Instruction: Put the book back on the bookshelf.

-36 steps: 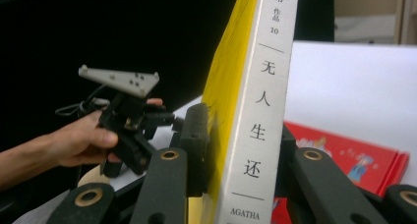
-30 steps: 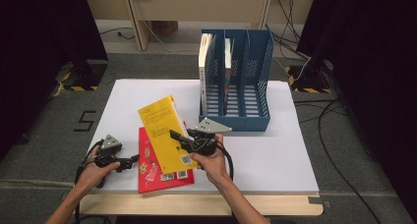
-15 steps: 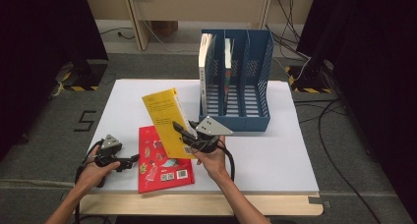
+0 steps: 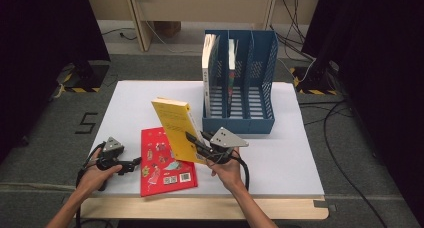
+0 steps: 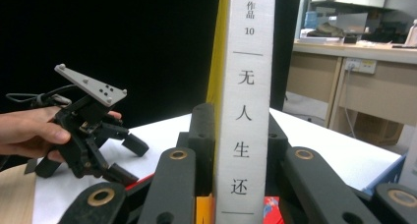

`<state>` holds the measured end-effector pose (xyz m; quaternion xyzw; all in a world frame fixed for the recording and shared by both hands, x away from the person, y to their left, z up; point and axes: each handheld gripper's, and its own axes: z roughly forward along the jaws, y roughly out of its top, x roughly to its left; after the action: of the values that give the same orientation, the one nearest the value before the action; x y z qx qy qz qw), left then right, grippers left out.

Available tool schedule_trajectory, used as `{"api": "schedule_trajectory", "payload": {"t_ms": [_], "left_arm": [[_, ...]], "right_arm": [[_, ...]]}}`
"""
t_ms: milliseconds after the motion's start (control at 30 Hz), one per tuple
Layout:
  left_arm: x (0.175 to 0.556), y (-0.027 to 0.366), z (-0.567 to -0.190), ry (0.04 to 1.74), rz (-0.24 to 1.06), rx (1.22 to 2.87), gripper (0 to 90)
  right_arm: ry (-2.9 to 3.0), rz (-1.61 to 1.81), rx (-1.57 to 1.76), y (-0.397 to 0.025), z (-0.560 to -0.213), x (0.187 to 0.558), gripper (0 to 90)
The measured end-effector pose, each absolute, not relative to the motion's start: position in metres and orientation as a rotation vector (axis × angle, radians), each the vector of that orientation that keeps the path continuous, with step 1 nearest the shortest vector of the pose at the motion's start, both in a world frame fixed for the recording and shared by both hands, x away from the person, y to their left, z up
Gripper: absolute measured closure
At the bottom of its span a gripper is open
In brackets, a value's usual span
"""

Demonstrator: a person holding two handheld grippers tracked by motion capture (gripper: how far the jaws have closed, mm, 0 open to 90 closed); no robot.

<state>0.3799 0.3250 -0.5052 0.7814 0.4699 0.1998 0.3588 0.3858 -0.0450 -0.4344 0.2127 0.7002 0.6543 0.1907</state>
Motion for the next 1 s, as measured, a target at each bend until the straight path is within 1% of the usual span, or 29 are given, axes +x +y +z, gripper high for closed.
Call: {"api": "schedule_trajectory", "payload": {"t_ms": [467,767,1000], "left_arm": [[0.378,0.326,-0.505,1.200,0.511,2.023,13.6],[0.378,0.326,-0.505,1.199,0.511,2.023,13.6],[0.378,0.326,-0.505,1.199,0.511,2.023,13.6]], "right_arm": [[2.052,1.804,0.564,-0.068,-0.439,0.376,74.8],[2.128,1.788,0.470,-0.079,-0.442,0.369,74.5],[2.149,1.763,0.465,-0.085,-0.447,0.367,71.9]]}}
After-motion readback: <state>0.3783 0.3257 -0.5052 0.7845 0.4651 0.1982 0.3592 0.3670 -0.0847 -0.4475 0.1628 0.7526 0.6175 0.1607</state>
